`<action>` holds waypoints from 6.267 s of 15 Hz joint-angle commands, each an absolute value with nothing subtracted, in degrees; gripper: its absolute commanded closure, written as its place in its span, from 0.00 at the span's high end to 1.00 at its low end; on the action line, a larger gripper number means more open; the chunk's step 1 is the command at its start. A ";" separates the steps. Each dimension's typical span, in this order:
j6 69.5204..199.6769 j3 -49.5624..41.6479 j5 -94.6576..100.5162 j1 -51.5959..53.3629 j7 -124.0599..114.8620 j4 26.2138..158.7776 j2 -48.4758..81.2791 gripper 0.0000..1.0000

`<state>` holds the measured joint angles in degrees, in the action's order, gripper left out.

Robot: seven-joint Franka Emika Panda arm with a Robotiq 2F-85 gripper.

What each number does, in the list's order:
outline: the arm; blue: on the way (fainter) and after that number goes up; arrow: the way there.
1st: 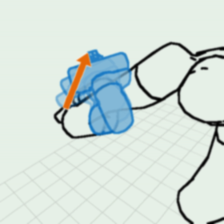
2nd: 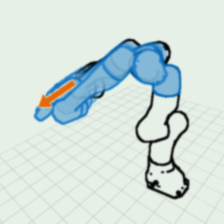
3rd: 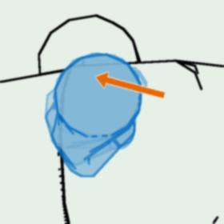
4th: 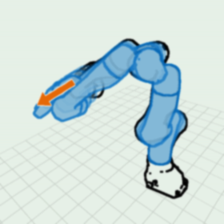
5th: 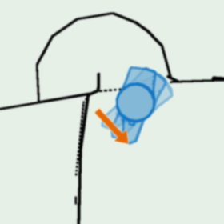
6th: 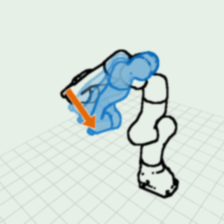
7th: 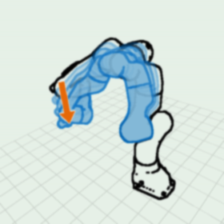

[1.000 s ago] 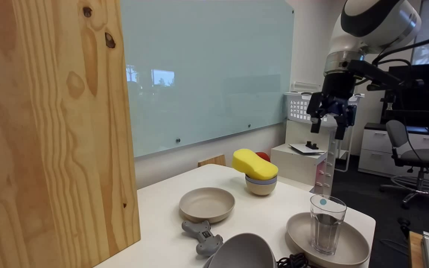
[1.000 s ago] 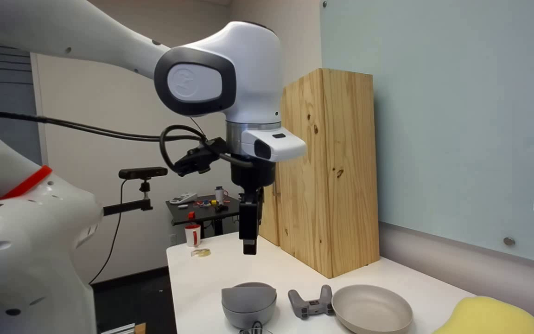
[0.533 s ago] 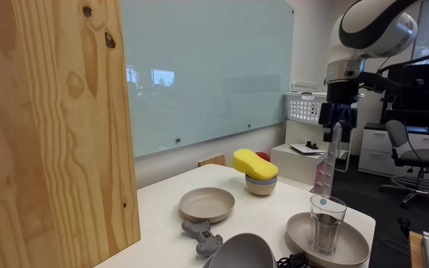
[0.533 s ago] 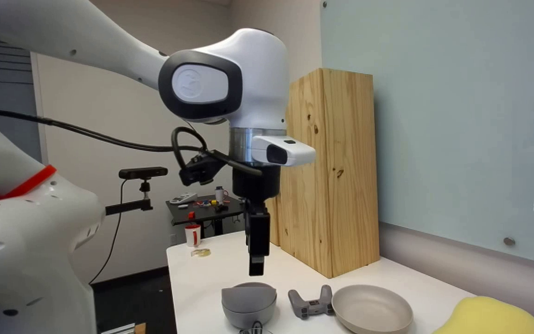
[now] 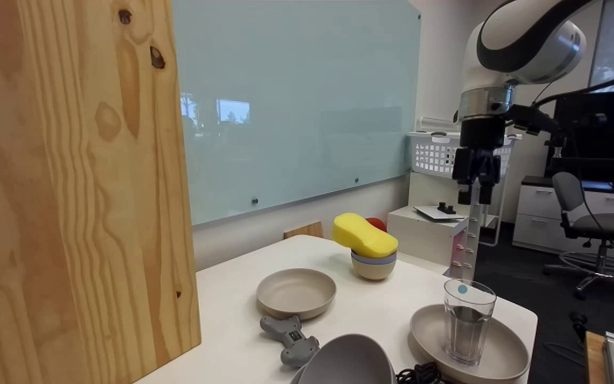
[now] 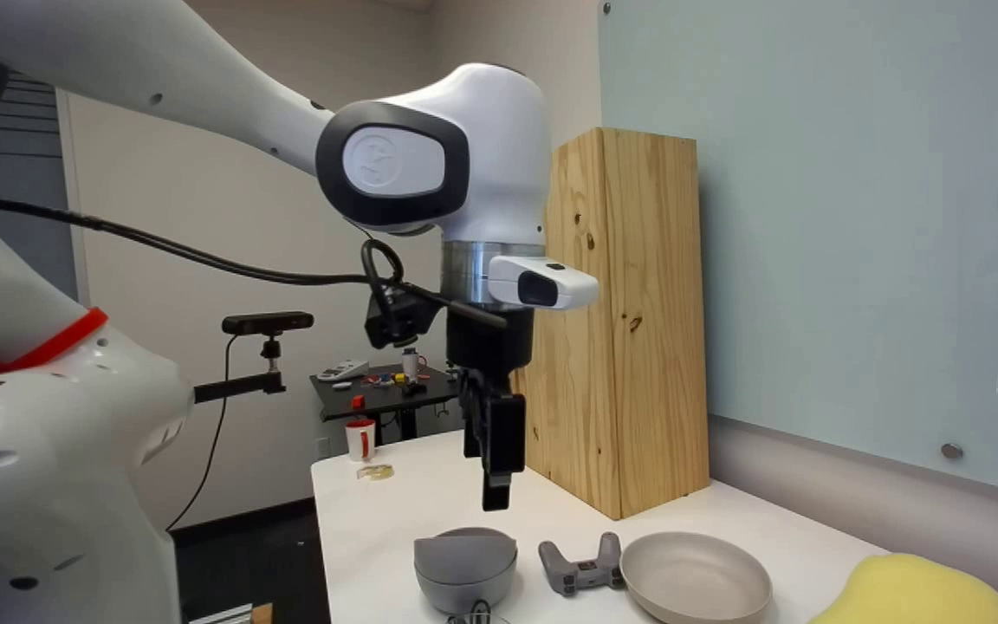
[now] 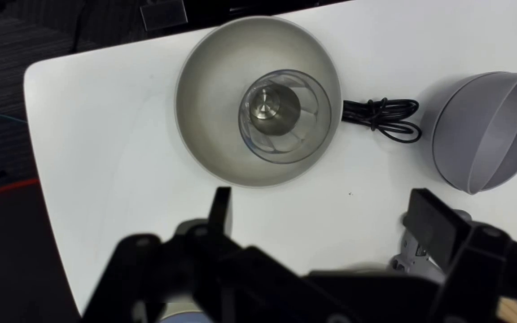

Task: Remove the glass cup from the grey plate.

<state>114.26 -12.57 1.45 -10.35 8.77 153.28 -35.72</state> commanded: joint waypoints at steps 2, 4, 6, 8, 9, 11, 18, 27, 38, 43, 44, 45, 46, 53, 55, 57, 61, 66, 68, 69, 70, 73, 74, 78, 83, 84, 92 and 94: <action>117.44 -14.50 3.41 -9.20 16.97 153.80 -31.02 1.00; 119.39 -15.03 5.96 -9.35 21.07 153.76 -28.38 1.00; 120.94 -16.53 6.76 -8.86 26.57 153.25 -26.03 1.00; 122.22 -17.44 7.99 -8.67 31.63 152.86 -23.93 1.00; 123.08 -18.14 7.99 -8.40 34.66 152.80 -23.22 1.00; 124.84 -18.70 8.26 -8.28 38.89 152.77 -22.15 1.00; 132.60 -18.46 5.99 -5.85 50.48 152.95 -19.57 1.00; 137.09 -19.33 -3.33 -3.17 60.39 151.81 -13.16 1.00; 136.85 -17.28 -7.85 -4.61 64.50 149.37 -5.73 1.00; 136.33 -14.32 -9.56 -4.40 65.33 148.01 -0.63 1.00; 135.86 -13.91 -10.15 -4.82 65.71 147.71 0.12 1.00; 135.18 -13.69 -11.17 -5.33 66.62 147.47 0.49 1.00; 134.97 -13.43 -11.49 -5.77 67.03 147.16 1.04 1.00; 127.47 -12.36 -5.62 -7.99 71.64 143.16 3.34 1.00; 125.35 -12.25 -3.92 -8.46 72.00 142.20 3.88 1.00; 124.95 -12.21 -1.39 -8.76 70.98 142.00 4.32 1.00; 126.93 -12.32 5.13 -9.49 66.91 142.25 5.08 1.00; 127.43 -9.92 6.66 -8.12 60.58 142.27 4.02 1.00; 126.77 -8.57 5.45 -7.66 58.76 142.08 4.08 1.00; 126.29 -7.79 4.32 -7.44 58.07 142.43 3.48 1.00; 126.00 -7.28 3.56 -7.30 57.75 142.70 3.05 1.00; 125.03 -6.82 1.75 -7.52 57.17 143.79 1.99 1.00; 124.65 -6.77 1.62 -7.52 56.73 144.11 1.59 1.00; 125.34 -6.99 4.61 -7.43 53.47 146.03 -0.05 1.00; 125.71 -6.96 10.33 -7.28 48.23 146.52 -0.07 1.00; 125.82 -6.88 10.69 -7.22 47.74 146.80 -0.18 1.00; 130.13 -6.64 14.36 -7.03 43.89 149.63 -0.14 1.00; 130.94 -6.71 14.38 -7.12 44.65 150.21 -0.22 1.00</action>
<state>128.83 -6.74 12.98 -7.27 45.72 147.72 0.79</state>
